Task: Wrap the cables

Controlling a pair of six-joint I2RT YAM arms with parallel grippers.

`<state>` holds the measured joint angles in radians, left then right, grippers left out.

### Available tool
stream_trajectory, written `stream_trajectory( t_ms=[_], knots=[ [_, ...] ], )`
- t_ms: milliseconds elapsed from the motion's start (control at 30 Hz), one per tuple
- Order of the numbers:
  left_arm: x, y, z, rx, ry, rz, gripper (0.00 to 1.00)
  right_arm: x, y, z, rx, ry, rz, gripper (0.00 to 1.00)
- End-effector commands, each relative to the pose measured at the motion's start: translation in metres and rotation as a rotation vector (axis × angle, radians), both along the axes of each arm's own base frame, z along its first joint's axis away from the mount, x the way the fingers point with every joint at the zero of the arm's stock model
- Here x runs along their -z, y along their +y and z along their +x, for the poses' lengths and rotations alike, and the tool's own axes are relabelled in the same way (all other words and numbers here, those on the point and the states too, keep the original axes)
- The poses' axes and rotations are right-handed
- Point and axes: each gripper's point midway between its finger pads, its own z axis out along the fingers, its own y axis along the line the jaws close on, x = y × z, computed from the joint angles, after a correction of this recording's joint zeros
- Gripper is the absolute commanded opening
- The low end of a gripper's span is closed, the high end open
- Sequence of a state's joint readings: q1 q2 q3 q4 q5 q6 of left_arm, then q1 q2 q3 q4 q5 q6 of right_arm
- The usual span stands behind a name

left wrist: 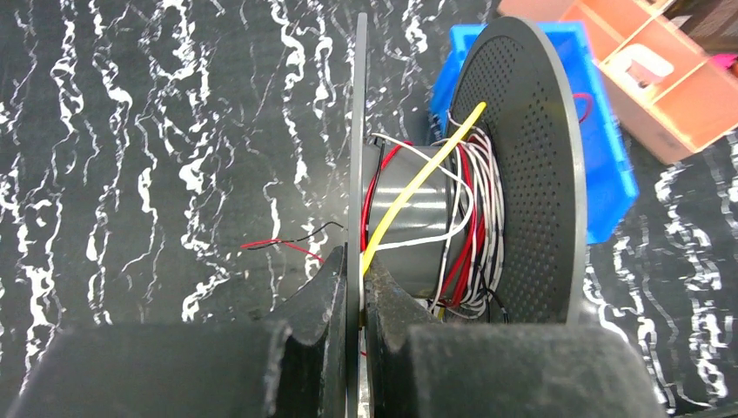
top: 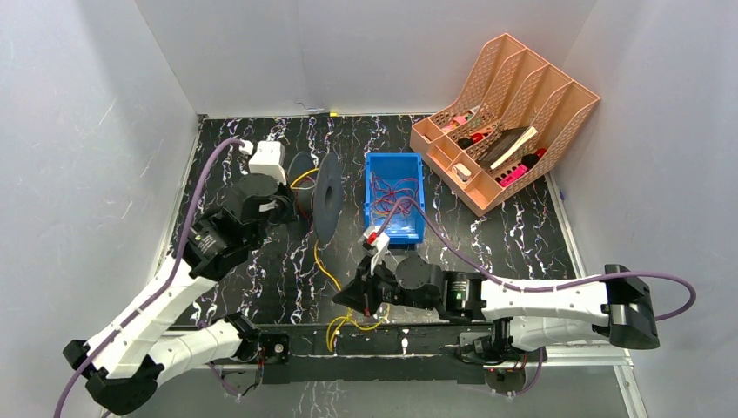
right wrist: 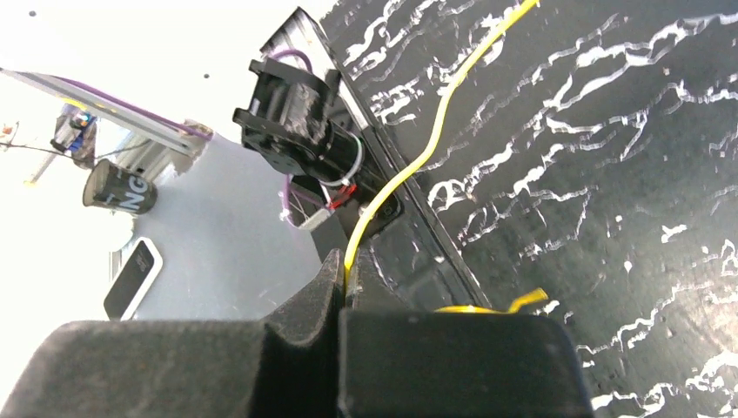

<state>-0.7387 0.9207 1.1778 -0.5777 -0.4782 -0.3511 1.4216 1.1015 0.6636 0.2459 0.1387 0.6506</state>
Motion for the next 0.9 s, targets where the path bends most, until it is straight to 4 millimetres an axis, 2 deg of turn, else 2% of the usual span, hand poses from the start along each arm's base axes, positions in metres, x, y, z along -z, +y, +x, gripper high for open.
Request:
stream_trajectory(
  t_ms=[0, 200, 333, 533, 700, 867],
  knots=[
    [-0.003, 0.011, 0.010, -0.071, -0.036, 0.037, 0.00, -0.050, 0.008, 0.001, -0.009, -0.066, 0.067, 0.00],
    [0.035, 0.014, 0.005, -0.042, 0.098, 0.184, 0.00, -0.073, 0.010, 0.015, 0.038, -0.133, 0.006, 0.00],
    [0.051, 0.016, -0.001, -0.020, 0.151, 0.241, 0.00, -0.088, 0.009, 0.028, 0.090, -0.178, -0.027, 0.00],
    [0.066, 0.016, -0.009, 0.020, 0.193, 0.297, 0.00, -0.107, -0.003, 0.059, 0.215, -0.299, -0.129, 0.00],
    [0.075, 0.002, -0.021, 0.128, 0.244, 0.323, 0.00, -0.117, -0.015, 0.090, 0.283, -0.395, -0.220, 0.00],
    [0.076, -0.013, -0.036, 0.265, 0.270, 0.297, 0.00, -0.118, -0.031, 0.127, 0.329, -0.437, -0.270, 0.00]
  ],
)
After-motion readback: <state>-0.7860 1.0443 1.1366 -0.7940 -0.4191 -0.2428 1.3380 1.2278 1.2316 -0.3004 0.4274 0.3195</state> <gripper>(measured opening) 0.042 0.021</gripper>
